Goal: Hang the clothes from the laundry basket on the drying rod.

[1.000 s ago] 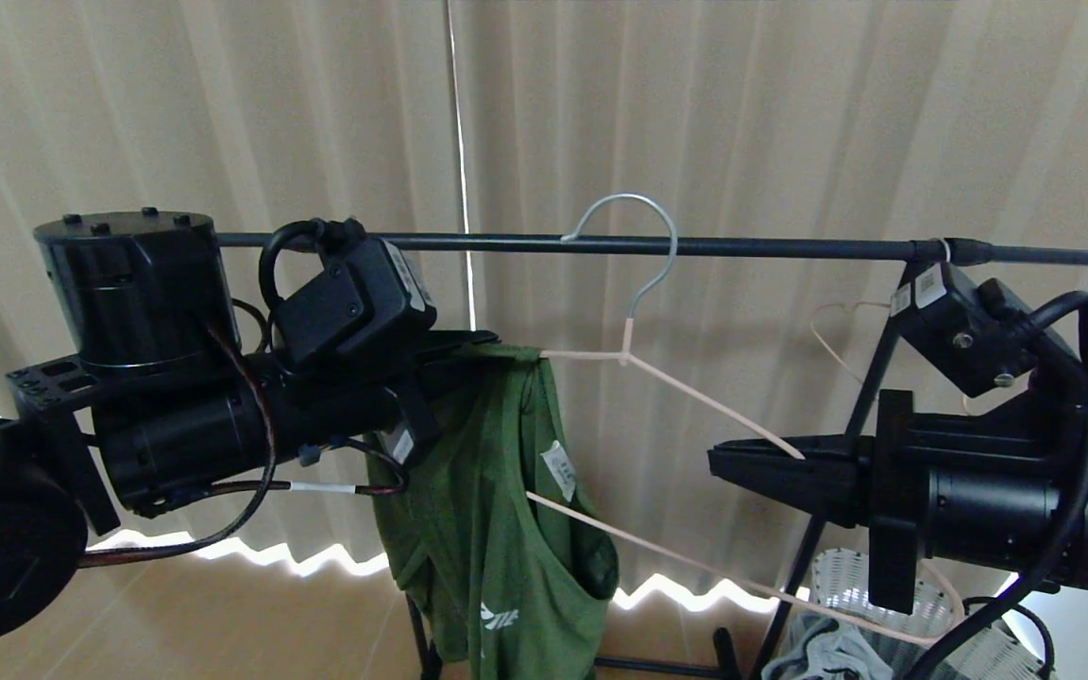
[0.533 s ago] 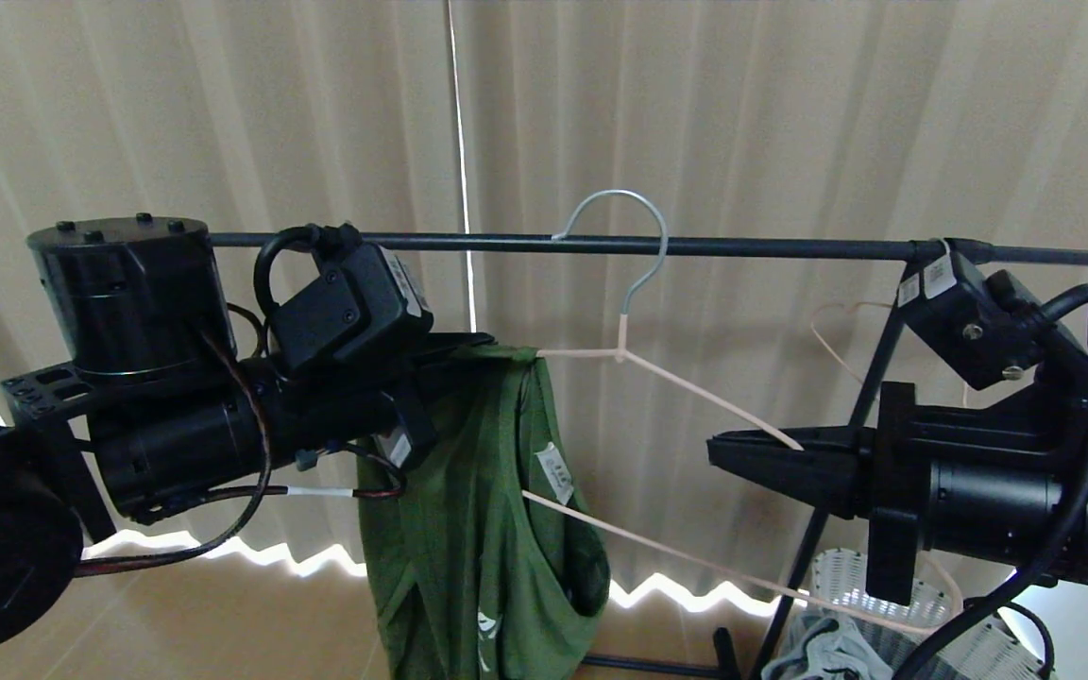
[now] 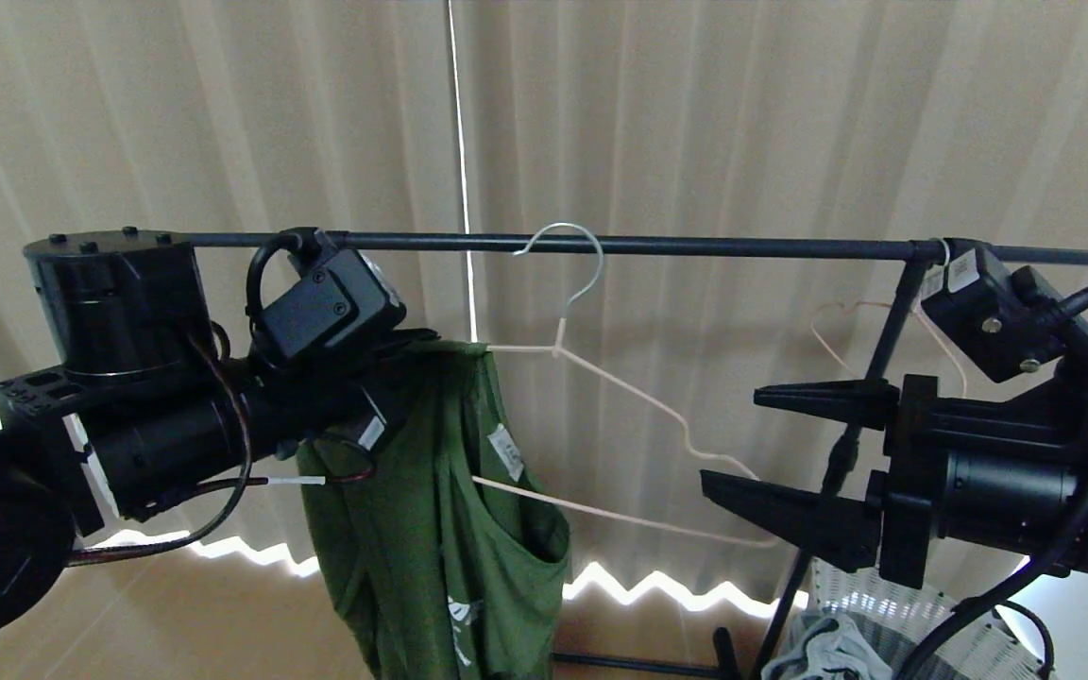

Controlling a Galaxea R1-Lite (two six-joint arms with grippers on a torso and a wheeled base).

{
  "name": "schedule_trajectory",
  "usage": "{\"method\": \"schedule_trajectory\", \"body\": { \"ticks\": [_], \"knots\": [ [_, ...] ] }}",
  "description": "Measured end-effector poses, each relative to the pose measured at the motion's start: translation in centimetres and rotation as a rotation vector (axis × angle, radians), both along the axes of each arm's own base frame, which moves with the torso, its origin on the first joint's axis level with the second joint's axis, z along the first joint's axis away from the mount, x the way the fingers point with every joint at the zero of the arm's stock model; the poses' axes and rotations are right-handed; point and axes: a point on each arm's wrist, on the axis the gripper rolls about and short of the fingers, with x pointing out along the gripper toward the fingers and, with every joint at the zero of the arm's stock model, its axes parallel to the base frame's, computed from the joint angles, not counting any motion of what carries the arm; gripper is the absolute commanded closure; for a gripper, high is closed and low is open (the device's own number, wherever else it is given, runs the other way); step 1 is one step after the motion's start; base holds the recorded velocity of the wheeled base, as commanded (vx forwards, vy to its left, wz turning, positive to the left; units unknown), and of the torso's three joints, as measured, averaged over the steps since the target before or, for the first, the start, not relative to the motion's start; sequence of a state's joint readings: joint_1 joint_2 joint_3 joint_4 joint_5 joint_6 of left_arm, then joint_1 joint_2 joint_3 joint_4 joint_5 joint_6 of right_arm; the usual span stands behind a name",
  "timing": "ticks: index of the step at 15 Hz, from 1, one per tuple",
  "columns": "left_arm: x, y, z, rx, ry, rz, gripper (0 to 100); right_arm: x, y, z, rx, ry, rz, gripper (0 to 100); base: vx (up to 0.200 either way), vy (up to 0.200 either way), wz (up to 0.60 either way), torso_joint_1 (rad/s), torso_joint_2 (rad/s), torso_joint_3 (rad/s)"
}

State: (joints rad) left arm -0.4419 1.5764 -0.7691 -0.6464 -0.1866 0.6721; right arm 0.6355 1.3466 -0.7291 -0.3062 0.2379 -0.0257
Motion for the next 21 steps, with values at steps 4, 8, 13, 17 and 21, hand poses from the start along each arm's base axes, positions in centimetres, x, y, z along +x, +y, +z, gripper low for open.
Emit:
{"method": "schedule_trajectory", "body": {
  "ticks": [4,8,13,17,21],
  "knots": [
    [0.6,1.6,-0.2,0.006,0.007,0.23,100,0.3,-0.6,-0.5,-0.044,-0.013,-0.094,0,0.0,0.0,0.0,0.0,0.0,0.0],
    [0.8,2.0,0.2,-0.09,0.032,0.263,100,0.1,-0.3,-1.7,-0.069,0.023,-0.083,0,0.0,0.0,0.0,0.0,0.0,0.0],
    [0.3,0.7,2.1,-0.176,-0.063,0.201,100,-0.9,1.5,-2.4,-0.058,0.086,-0.037,0,0.0,0.0,0.0,0.0,0.0,0.0],
    [0.4,0.1,3.3,-0.215,-0.089,0.183,100,-0.8,2.4,-2.7,-0.056,0.097,-0.05,0,0.0,0.0,0.0,0.0,0.0,0.0],
    [0.3,-0.4,3.8,-0.251,-0.085,0.166,100,-0.1,3.7,-2.8,-0.024,0.066,-0.101,0,0.0,0.0,0.0,0.0,0.0,0.0]
  ]
}}
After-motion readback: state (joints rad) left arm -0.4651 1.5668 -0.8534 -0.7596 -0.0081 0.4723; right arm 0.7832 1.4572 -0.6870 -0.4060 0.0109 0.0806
